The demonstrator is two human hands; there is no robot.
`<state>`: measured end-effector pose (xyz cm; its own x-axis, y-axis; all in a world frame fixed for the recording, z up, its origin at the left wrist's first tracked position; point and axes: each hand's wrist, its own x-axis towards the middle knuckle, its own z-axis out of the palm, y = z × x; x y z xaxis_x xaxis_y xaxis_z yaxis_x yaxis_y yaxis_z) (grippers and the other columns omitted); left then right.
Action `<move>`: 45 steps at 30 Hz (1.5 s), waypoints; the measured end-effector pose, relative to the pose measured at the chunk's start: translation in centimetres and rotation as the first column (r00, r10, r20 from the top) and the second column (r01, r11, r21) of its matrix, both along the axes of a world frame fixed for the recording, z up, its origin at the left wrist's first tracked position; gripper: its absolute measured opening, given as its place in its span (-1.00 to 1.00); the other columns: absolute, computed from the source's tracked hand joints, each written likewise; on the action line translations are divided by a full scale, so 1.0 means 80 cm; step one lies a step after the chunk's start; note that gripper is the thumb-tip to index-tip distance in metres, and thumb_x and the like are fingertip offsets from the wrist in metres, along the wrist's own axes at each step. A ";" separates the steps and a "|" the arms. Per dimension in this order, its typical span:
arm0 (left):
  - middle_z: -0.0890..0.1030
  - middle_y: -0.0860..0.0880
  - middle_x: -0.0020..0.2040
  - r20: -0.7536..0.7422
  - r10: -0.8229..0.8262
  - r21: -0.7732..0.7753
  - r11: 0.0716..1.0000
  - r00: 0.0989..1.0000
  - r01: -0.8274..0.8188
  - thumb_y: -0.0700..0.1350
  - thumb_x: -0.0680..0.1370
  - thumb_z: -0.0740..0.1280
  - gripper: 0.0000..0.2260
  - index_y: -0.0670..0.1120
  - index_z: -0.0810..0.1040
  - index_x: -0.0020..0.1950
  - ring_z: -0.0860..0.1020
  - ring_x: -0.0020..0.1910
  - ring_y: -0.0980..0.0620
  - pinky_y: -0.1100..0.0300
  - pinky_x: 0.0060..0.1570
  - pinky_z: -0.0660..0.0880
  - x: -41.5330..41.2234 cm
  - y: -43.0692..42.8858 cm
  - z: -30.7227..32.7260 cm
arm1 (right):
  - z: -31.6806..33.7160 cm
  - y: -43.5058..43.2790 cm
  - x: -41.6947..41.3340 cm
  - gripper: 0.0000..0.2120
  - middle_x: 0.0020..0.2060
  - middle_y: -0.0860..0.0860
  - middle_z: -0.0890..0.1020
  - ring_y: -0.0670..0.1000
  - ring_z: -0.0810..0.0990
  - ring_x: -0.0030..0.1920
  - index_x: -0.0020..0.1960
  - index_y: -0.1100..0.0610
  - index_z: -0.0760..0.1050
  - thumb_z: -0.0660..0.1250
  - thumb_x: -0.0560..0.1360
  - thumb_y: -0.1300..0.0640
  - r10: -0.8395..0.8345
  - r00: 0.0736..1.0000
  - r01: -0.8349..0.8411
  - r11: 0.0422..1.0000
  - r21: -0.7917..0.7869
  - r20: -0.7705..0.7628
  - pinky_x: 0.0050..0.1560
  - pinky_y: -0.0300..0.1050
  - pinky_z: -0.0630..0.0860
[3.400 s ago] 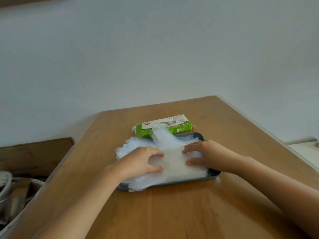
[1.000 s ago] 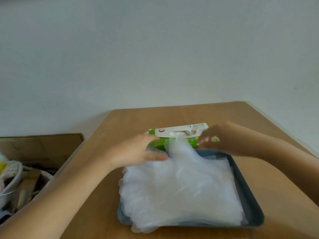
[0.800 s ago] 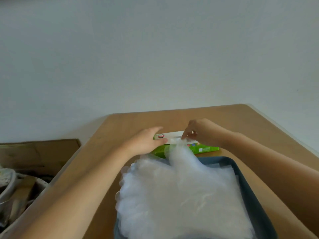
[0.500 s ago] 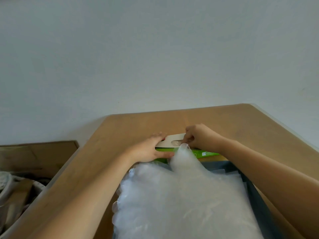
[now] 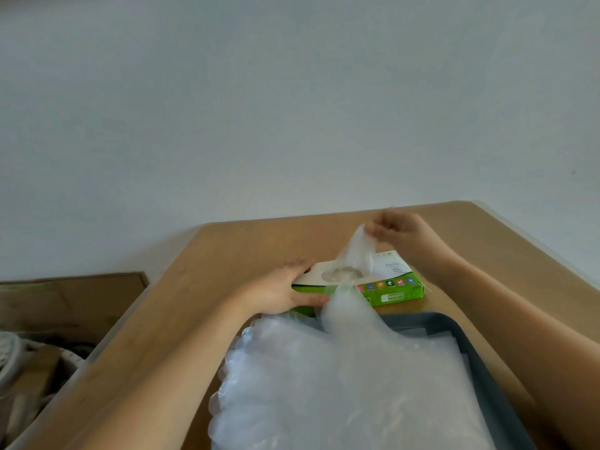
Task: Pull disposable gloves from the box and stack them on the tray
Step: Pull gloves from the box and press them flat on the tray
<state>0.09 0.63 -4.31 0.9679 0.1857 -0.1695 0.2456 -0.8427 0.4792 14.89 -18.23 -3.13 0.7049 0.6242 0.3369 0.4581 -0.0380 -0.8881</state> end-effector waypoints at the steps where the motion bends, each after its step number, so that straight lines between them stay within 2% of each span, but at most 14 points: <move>1: 0.18 0.09 0.54 -0.012 0.003 0.000 1.000 1.000 -0.003 0.21 0.48 0.34 -0.27 0.05 0.12 0.56 0.24 0.46 0.05 0.17 0.44 0.17 0.000 -0.001 0.002 | 0.015 -0.006 -0.002 -0.89 -0.25 0.12 0.58 0.02 0.49 -0.16 -0.15 0.17 0.55 0.32 0.54 0.20 0.014 0.999 -0.009 0.993 0.114 -0.050 0.00 -0.12 0.42; 5: 0.03 0.11 0.57 -0.098 0.007 0.026 1.000 0.995 -0.005 0.24 0.52 0.27 -0.30 0.10 0.05 0.57 0.06 0.54 0.12 0.18 0.47 0.04 -0.003 -0.003 0.010 | 0.078 -0.037 -0.031 -0.86 -0.28 -0.03 0.59 -0.09 0.58 -0.21 -0.16 0.18 0.50 0.24 0.57 0.23 0.127 0.987 -0.092 0.949 0.301 -0.097 -0.10 -0.26 0.53; 9: 0.42 0.10 0.39 0.247 0.099 -0.272 0.962 0.964 -0.029 0.22 0.61 0.03 -0.53 0.08 0.32 0.46 0.44 0.32 0.23 0.45 0.05 0.31 -0.029 -0.028 0.053 | 0.100 -0.061 -0.070 -0.79 -0.24 0.08 0.62 -0.01 0.59 -0.22 -0.02 0.34 0.53 0.21 0.58 0.20 0.171 0.970 -0.154 0.982 0.105 -0.176 -0.14 -0.20 0.58; 10: 0.43 0.16 0.37 0.329 0.120 -0.370 0.929 0.937 0.011 0.34 0.54 0.00 -0.44 0.09 0.36 0.43 0.33 0.23 0.40 0.53 0.05 0.28 -0.037 -0.035 0.067 | 0.101 -0.063 -0.079 -0.77 -0.22 0.10 0.63 0.00 0.60 -0.21 0.02 0.37 0.53 0.21 0.58 0.20 0.185 0.957 -0.173 0.982 0.069 -0.224 -0.13 -0.19 0.58; 13: 0.40 0.09 0.44 0.381 -0.029 -0.510 0.827 0.924 0.236 0.56 0.27 0.15 -0.10 0.03 0.38 0.44 0.31 0.44 0.14 0.24 0.40 0.16 -0.055 -0.065 0.095 | 0.100 -0.073 -0.107 -0.74 -0.10 0.18 0.64 0.04 0.60 -0.16 0.12 0.37 0.53 0.20 0.58 0.21 0.222 0.899 -0.222 0.974 0.044 -0.377 -0.14 -0.19 0.59; 16: 0.51 0.00 0.36 0.381 -0.148 -0.571 0.739 0.913 0.358 0.33 0.27 0.47 -0.17 -0.05 0.40 0.43 0.44 0.36 0.03 0.06 0.39 0.30 -0.074 -0.096 0.108 | 0.107 -0.082 -0.133 -0.75 -0.17 0.12 0.67 -0.01 0.64 -0.25 0.11 0.28 0.57 0.15 0.60 0.22 0.313 0.789 -0.312 0.945 0.095 -0.528 -0.24 -0.20 0.61; 18: 0.62 -0.07 0.21 0.408 -0.096 -0.570 0.750 0.908 0.336 0.03 0.41 0.50 -0.52 -0.11 0.56 0.28 0.56 0.23 -0.05 0.11 0.28 0.45 -0.085 -0.114 0.113 | 0.102 -0.086 -0.145 -0.76 -0.27 0.07 0.64 -0.06 0.63 -0.33 -0.03 0.24 0.58 0.14 0.61 0.21 0.317 0.743 -0.339 0.938 0.078 -0.589 -0.29 -0.22 0.59; 22: 0.66 -0.26 0.01 0.388 0.206 -0.664 0.738 0.898 0.118 -0.19 0.52 0.39 -0.82 -0.25 0.64 0.06 0.63 -0.09 -0.13 0.16 -0.10 0.59 -0.106 -0.125 0.108 | 0.075 -0.105 -0.165 -0.81 0.00 -0.01 0.64 -0.21 0.59 -0.20 -0.09 0.00 0.56 0.20 0.59 0.01 0.244 0.755 -0.311 0.951 -0.004 -0.609 0.20 -0.13 0.51; 26: 0.41 -0.20 -0.35 0.251 0.320 -0.769 0.640 0.913 -0.014 -0.22 0.53 0.36 -0.85 -0.31 0.57 0.01 0.43 -0.49 0.05 0.27 -0.48 0.41 -0.124 -0.122 0.105 | 0.066 -0.131 -0.194 -0.40 -0.12 0.09 0.69 0.00 0.68 -0.22 0.01 0.14 0.66 0.29 0.32 -0.35 0.331 0.542 -0.339 0.927 0.159 -0.772 -0.31 -0.22 0.60; 30: 0.27 -0.02 -0.46 0.102 0.414 -0.859 0.495 0.905 -0.130 -0.23 0.54 0.36 -0.97 -0.17 0.58 -0.05 0.27 -0.59 0.11 0.30 -0.55 0.36 -0.148 -0.115 0.108 | 0.065 -0.158 -0.216 -0.12 0.31 0.09 0.52 0.20 0.55 0.24 0.40 -0.08 0.36 0.62 0.15 -0.13 0.532 0.563 -0.559 0.809 0.182 -0.633 -0.07 -0.12 0.61; 33: 0.31 -0.01 -0.44 0.041 0.447 -0.815 0.532 0.894 -0.229 -0.19 0.53 0.39 -0.83 -0.20 0.56 0.09 0.24 -0.64 0.16 0.37 -0.64 0.28 -0.160 -0.106 0.106 | 0.063 -0.159 -0.231 -0.29 0.31 0.14 0.49 0.15 0.61 0.17 0.39 -0.12 0.37 0.52 0.35 0.29 0.403 0.733 -0.455 0.889 0.044 -0.548 0.03 -0.03 0.61; 37: 0.59 -0.07 -0.17 0.047 0.384 -0.693 0.678 0.922 -0.247 -0.07 0.48 0.46 -0.80 -0.10 0.65 0.07 0.44 -0.45 0.10 0.38 -0.45 0.34 -0.169 -0.085 0.101 | 0.055 -0.142 -0.245 -0.78 0.04 0.07 0.67 0.02 0.68 -0.03 0.12 0.15 0.61 0.34 0.50 0.14 0.170 0.927 -0.213 0.972 -0.095 -0.335 -0.07 -0.11 0.63; 41: 0.35 -0.01 -0.41 0.064 0.256 -0.457 0.867 0.964 -0.200 0.09 0.44 0.46 -0.47 -0.31 0.55 0.19 0.28 -0.48 0.07 0.33 -0.50 0.29 -0.167 -0.066 0.088 | 0.042 -0.133 -0.244 -0.70 -0.37 0.13 0.64 -0.02 0.62 -0.40 -0.17 0.29 0.62 0.26 0.59 0.11 -0.057 0.959 -0.007 0.975 -0.223 -0.279 -0.36 -0.23 0.56; 45: 0.47 0.01 -0.38 0.096 0.224 -0.217 0.956 0.970 -0.199 0.09 0.47 0.44 -0.64 -0.22 0.60 -0.04 0.40 -0.43 0.09 0.31 -0.44 0.36 -0.157 -0.063 0.065 | 0.015 -0.129 -0.227 -0.62 -0.62 -0.07 0.47 -0.10 0.47 -0.58 -0.33 0.16 0.54 0.24 0.59 0.02 -0.148 0.984 0.083 0.877 -0.473 -0.100 -0.47 -0.28 0.39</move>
<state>-12.49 -4.43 0.92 0.9256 0.3616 -0.1122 0.3388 -0.6587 0.6718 -3.25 -28.59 -1.91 0.7987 0.5975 -0.0709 0.3079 -0.5071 -0.8050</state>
